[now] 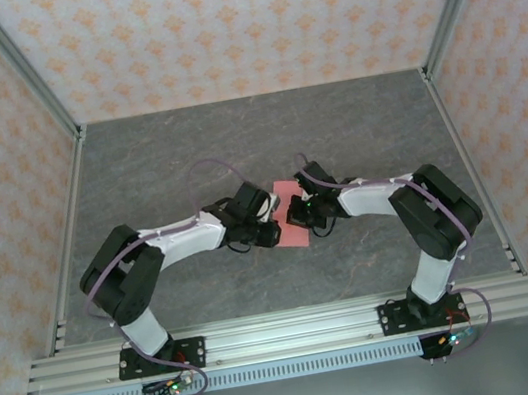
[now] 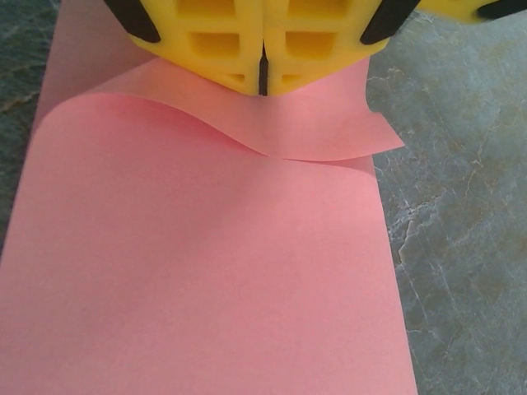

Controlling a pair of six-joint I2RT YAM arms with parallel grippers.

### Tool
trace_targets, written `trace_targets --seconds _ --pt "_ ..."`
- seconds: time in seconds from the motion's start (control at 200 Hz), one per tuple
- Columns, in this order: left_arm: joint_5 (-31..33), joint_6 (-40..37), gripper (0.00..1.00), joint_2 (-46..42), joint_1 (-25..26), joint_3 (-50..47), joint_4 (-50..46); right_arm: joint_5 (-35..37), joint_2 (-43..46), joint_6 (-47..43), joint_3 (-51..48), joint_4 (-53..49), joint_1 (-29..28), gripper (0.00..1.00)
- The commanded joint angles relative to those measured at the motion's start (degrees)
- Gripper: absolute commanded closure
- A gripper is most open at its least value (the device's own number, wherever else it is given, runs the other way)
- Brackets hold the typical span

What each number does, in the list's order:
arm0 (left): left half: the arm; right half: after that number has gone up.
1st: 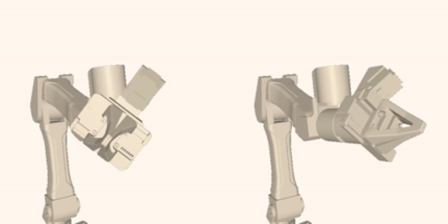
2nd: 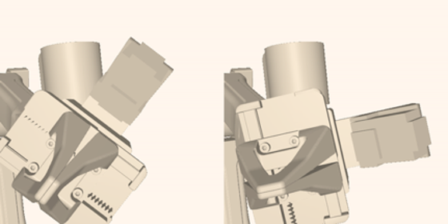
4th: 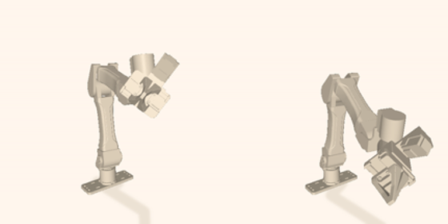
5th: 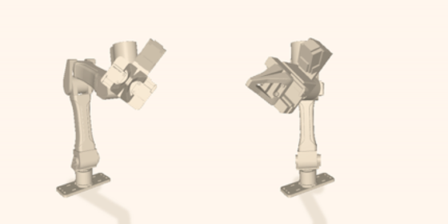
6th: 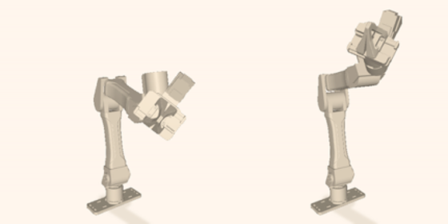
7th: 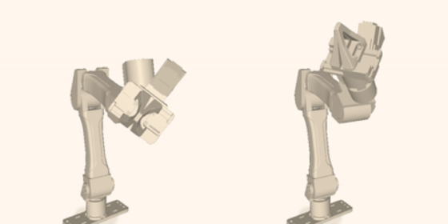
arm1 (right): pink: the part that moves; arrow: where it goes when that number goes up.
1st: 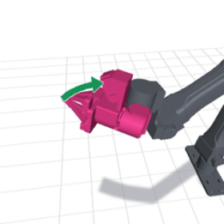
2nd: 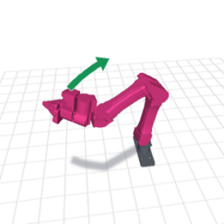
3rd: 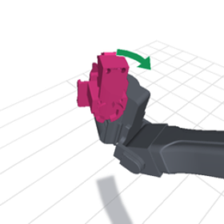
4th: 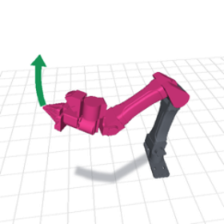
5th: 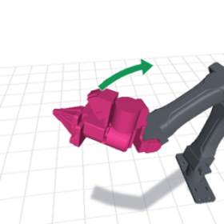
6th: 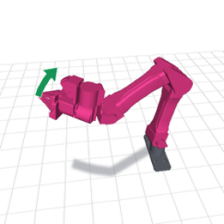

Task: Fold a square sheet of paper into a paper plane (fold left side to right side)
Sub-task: Fold the triangle a second time at the center of the table.

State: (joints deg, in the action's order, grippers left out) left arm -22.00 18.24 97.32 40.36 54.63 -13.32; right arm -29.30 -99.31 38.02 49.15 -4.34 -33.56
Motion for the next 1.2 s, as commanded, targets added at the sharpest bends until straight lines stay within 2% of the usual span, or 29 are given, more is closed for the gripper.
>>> trace_targets --seconds 0.0,0.15,0.46,0.966,1.196 --pt "-1.74 1.12 0.84 -3.8 -0.75 1.07 -0.93 2.95 0.21 -1.11 -0.28 -4.54 0.6 0.96" --pt "-6.34 2.19 0.84 -1.55 -0.72 1.4 1.18 2.82 0.15 -1.11 -0.02 -4.47 0.51 0.96" --pt "-5.2 3.35 0.84 2.22 -0.97 0.78 2.3 2.26 -0.28 -1.19 0.3 -4.53 0.15 0.96" --pt "-11.59 6.97 0.87 5.19 -3.27 -3.34 6.3 2.05 -0.2 -2.06 1.0 -5.81 0.07 0.96" --pt "-11.22 7.33 0.88 3.39 -3.44 -7.04 5.24 2.26 0.05 -2.42 1.13 -6.56 0.07 0.96"
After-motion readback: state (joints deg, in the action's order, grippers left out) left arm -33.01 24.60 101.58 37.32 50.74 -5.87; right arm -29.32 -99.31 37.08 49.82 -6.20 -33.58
